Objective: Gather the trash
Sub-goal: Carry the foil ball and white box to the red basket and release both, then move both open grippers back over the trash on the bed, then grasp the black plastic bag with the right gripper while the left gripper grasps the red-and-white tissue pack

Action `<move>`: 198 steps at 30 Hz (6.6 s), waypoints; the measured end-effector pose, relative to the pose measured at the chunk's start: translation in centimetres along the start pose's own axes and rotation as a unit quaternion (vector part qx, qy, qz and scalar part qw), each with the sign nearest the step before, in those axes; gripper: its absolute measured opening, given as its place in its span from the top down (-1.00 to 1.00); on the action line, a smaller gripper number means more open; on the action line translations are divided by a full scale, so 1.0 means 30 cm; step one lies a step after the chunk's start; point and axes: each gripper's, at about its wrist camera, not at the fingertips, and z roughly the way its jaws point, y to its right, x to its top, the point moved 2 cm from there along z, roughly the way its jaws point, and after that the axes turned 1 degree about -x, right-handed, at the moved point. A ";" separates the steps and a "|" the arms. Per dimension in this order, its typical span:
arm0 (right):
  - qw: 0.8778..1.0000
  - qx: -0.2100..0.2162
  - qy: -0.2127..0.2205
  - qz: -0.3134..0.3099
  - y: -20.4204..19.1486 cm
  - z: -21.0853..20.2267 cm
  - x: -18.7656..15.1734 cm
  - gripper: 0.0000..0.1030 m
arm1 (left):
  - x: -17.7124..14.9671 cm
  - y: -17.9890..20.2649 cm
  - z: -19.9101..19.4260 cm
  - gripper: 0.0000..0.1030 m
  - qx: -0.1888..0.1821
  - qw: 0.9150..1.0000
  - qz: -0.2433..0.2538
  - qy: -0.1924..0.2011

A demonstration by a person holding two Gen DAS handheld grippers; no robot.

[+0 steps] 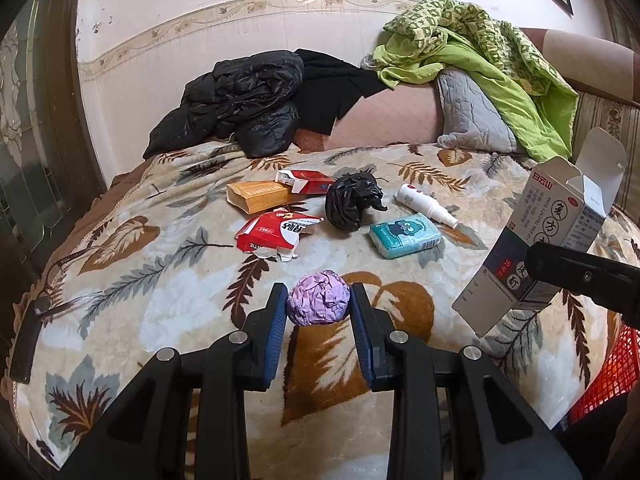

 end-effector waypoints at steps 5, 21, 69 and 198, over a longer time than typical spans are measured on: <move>1.000 0.000 0.000 0.001 -0.001 0.001 -0.001 0.32 | 0.001 -0.001 0.000 0.41 -0.001 1.000 -0.002 -0.002; 1.000 0.000 0.000 0.001 0.000 0.000 0.000 0.32 | -0.003 -0.010 0.006 0.41 -0.001 1.000 -0.002 -0.004; 0.992 -0.040 0.060 0.105 0.290 -0.508 -0.088 0.32 | 0.028 0.228 -0.159 0.41 -0.158 0.987 0.017 0.016; 0.981 0.039 -0.017 0.188 0.239 0.326 0.281 0.57 | 0.224 -0.257 0.546 -0.65 -0.159 0.968 -0.174 -0.092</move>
